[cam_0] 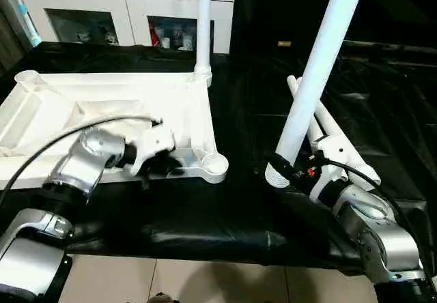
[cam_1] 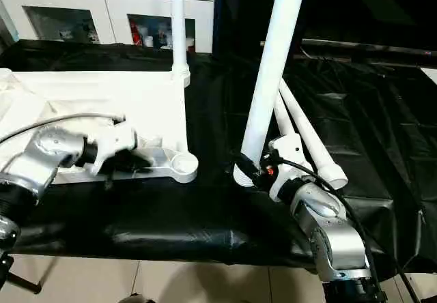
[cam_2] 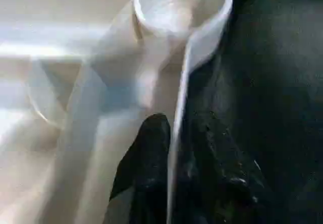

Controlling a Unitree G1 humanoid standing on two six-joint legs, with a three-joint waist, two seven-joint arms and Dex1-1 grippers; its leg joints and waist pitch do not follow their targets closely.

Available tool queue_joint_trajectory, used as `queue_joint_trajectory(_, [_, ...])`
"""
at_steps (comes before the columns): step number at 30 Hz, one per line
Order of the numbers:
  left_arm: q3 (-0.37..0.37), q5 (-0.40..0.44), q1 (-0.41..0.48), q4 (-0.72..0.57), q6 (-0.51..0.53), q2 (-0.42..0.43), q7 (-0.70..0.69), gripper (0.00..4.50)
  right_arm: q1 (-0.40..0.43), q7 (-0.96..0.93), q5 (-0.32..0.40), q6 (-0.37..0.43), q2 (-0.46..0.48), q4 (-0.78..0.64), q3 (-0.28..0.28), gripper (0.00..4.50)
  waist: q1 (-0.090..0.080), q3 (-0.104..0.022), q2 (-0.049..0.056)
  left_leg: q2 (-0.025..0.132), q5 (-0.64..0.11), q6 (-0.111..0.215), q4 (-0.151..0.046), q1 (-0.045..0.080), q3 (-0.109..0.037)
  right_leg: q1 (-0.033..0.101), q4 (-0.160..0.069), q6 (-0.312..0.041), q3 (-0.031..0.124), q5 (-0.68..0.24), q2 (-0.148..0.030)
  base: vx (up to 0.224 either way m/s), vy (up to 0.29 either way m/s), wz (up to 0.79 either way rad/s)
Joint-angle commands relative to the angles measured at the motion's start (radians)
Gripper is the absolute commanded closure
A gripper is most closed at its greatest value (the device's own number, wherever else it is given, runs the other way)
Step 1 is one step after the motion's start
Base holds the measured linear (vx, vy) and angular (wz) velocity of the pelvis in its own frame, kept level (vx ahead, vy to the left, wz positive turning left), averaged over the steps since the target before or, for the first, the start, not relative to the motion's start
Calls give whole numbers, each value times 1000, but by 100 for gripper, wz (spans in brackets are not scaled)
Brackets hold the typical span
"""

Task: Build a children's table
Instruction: Insert table leg to table base

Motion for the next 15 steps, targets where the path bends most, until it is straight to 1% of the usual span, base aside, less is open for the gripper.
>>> queue_joint_trajectory(1, [-6,0,2,3,20,5,-26,324,0,2,-2,-6,-2,2,-4,259,1,-69,15,24,-291,-38,-82,15,-6,39,-72,-195,34,-213,-47,0,0,0])
queue_joint_trajectory(2, [-5,0,2,3,20,5,-27,324,0,1,-2,-6,-2,2,-4,259,1,-69,15,24,-291,-38,-82,15,-6,39,-72,-195,34,-213,-47,0,0,0])
queue_joint_trajectory(3, [-5,-4,1,1,31,7,-42,324,0,1,-2,-6,-1,2,-3,259,0,-71,17,23,-274,-36,-81,15,-5,41,-68,-208,33,-169,-46,0,0,0])
queue_joint_trajectory(5, [-14,15,-7,24,9,7,-28,324,-1,0,-3,-6,-1,2,-3,259,0,-73,19,23,-259,-32,-79,14,-4,42,-64,-220,32,-131,-45,0,0,0])
queue_joint_trajectory(6, [-18,29,-12,40,-8,6,-12,324,-1,0,-4,-6,-1,1,-3,259,-1,-73,17,21,-256,-28,-78,14,-3,43,-63,-221,32,-115,-43,0,0,0])
queue_joint_trajectory(8, [-19,39,-17,55,-20,5,-3,324,-2,-1,-4,-6,-1,1,-3,259,0,-73,17,21,-252,-26,-78,14,-4,45,-63,-223,32,-109,-45,0,0,0])
queue_joint_trajectory(9, [-19,42,-19,60,-25,4,-1,324,-2,-1,-3,-6,-1,1,-4,259,1,-72,19,22,-256,-25,-78,15,-3,45,-65,-225,33,-112,-47,0,0,0])
queue_joint_trajectory(12, [-10,36,-25,73,-24,-3,0,324,-2,-1,-3,-6,-2,0,-6,259,1,-70,20,23,-279,-30,-80,17,-3,44,-68,-222,33,-148,-48,0,0,0])
queue_joint_trajectory(13, [-6,32,-25,73,-25,-4,-2,340,-1,-1,-3,-6,-2,-1,-7,259,1,-69,21,23,-296,-35,-81,18,-4,42,-70,-219,34,-172,-48,0,0,0])
queue_joint_trajectory(14, [-6,32,-25,73,-25,-4,-2,352,-1,-1,-3,-6,-2,-1,-7,259,1,-69,21,23,-296,-35,-81,18,-4,42,-70,-219,34,-172,-48,0,0,0])
queue_joint_trajectory(15, [12,15,-28,73,-21,-10,-10,361,1,-1,-4,-6,-1,-2,-7,259,1,-69,20,24,-303,-37,-82,18,-4,42,-71,-217,34,-183,-49,0,0,0])
